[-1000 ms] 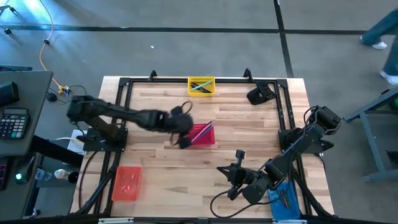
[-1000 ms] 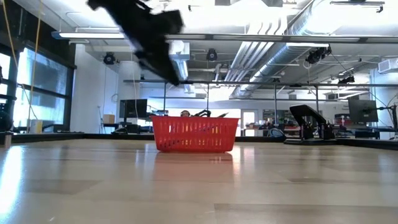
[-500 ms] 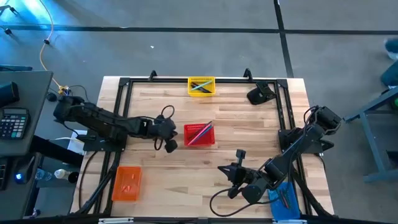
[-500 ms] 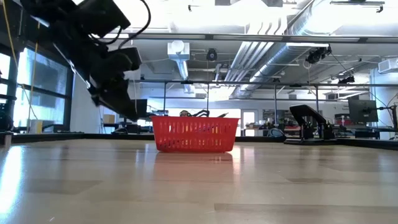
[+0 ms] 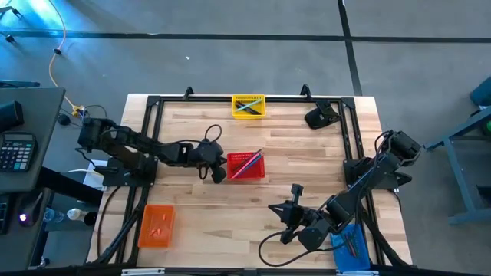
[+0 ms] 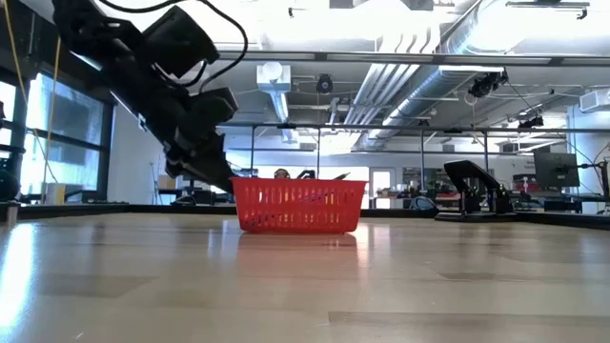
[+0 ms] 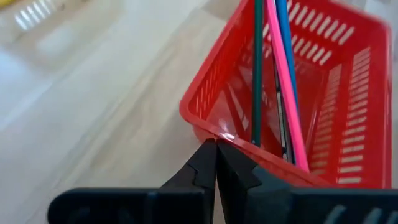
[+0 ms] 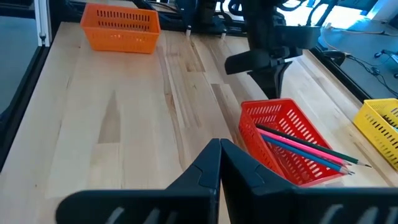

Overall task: Sort crayons/erasers/pens/pencils in bins
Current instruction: Put the orange eraser into the orange bin

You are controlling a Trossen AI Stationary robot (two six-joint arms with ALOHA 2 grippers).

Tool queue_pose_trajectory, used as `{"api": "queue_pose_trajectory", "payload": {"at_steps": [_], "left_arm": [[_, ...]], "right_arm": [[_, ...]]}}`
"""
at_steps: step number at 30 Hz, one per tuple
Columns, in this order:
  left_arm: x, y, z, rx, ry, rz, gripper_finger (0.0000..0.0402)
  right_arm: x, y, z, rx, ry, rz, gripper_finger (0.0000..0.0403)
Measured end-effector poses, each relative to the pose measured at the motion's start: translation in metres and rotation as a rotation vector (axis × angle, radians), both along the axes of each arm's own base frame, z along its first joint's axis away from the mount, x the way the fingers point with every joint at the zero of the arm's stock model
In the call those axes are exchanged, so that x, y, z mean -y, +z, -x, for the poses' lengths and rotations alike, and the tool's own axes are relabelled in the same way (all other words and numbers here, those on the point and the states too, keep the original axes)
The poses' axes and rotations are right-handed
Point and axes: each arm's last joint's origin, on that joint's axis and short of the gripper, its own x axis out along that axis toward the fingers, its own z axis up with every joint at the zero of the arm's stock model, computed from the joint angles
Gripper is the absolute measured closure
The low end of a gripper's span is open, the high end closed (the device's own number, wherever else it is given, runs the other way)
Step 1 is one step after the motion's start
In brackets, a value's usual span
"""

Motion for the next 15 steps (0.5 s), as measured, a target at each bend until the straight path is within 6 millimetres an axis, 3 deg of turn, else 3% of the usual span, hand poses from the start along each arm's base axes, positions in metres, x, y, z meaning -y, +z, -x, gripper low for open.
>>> {"api": "queue_pose_trajectory", "payload": {"at_steps": [7, 15], "left_arm": [[-0.008, 0.005, -0.004, 0.064, -0.011, -0.025, 0.0401], [-0.016, 0.001, 0.002, -0.009, 0.001, -0.04, 0.0401]], "right_arm": [[0.0, 0.0, 0.0, 0.0, 0.0, 0.0, 0.0403], [0.0, 0.0, 0.0, 0.002, -0.003, -0.006, 0.0403]]}}
